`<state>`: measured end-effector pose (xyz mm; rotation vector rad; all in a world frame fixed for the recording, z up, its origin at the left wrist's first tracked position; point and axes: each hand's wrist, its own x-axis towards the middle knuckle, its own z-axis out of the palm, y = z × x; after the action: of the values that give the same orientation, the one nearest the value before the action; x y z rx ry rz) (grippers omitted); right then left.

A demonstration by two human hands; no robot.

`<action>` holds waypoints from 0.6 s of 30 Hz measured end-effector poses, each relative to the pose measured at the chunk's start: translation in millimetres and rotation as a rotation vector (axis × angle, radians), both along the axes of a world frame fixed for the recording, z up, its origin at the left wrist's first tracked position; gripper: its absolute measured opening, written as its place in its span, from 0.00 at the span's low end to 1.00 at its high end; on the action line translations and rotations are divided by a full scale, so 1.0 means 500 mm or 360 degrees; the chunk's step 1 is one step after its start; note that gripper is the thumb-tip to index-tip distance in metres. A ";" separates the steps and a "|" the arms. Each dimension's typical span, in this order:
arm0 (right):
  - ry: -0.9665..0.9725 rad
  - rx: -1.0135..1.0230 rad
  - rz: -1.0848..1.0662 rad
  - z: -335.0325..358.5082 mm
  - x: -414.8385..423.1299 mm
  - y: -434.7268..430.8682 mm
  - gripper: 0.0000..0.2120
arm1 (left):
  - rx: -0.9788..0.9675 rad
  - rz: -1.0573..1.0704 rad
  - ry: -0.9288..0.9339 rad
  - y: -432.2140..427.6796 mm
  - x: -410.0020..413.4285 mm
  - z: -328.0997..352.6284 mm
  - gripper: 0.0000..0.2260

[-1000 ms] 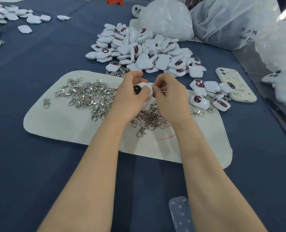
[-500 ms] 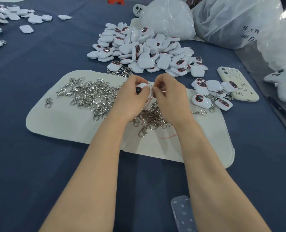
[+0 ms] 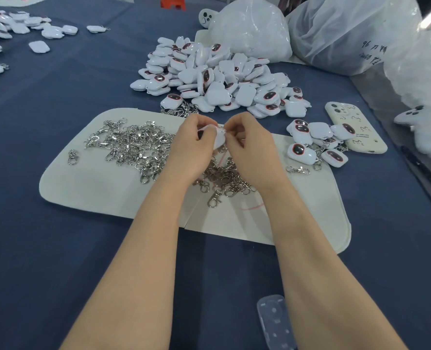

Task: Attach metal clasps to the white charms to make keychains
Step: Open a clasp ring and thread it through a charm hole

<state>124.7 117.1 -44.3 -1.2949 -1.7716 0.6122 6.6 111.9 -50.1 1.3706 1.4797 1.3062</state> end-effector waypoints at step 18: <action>-0.0356 0.0197 -0.0129 0.026 0.002 0.001 0.06 | -0.0047 -0.0012 -0.0180 -0.004 0.001 0.030 0.06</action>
<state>125.8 117.6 -31.4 -1.3845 -1.8940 0.3161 7.1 110.0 -35.3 1.2614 1.4105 1.3300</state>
